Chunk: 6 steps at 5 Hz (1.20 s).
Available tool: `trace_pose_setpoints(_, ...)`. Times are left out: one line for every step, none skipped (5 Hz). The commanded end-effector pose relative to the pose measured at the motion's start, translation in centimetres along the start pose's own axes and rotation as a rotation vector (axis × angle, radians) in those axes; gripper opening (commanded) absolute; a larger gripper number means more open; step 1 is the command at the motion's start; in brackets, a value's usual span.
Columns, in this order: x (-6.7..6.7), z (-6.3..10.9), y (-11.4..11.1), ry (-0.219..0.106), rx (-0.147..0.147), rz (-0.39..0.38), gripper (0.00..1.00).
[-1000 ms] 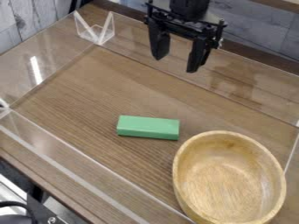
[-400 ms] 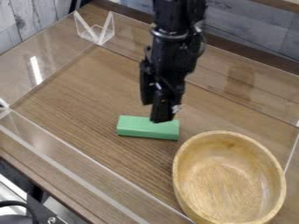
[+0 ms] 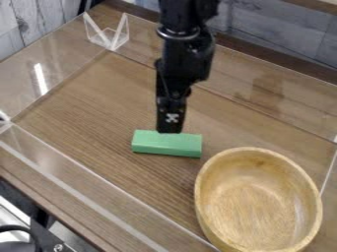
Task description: Put green object into wooden bowl
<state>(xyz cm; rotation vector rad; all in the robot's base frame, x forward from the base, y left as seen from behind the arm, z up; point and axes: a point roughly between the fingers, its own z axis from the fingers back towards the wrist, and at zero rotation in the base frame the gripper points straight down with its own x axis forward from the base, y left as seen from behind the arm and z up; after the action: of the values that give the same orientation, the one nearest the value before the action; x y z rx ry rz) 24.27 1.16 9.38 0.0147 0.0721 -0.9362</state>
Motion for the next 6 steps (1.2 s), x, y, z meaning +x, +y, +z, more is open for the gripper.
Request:
trace_pose_setpoints(-1.3, 0.2, 0.2, -0.025, 0.051, -0.074, 1.00)
trace_pose_setpoints(-2.0, -0.8, 0.1, -0.029, 0.063, -0.116, 1.00)
trace_pose_setpoints(-1.7, -2.2, -0.2, -0.032, 0.075, -0.070, 1.00)
trace_pose_setpoints(-1.4, -3.6, -0.3, -0.033, 0.081, -0.029, 1.00)
trace_pose_setpoints(-1.2, -4.8, -0.3, -0.034, 0.088, 0.018, 1.00)
trace_pose_setpoints(-0.5, -4.3, -0.6, -0.042, 0.102, -0.020, 1.00)
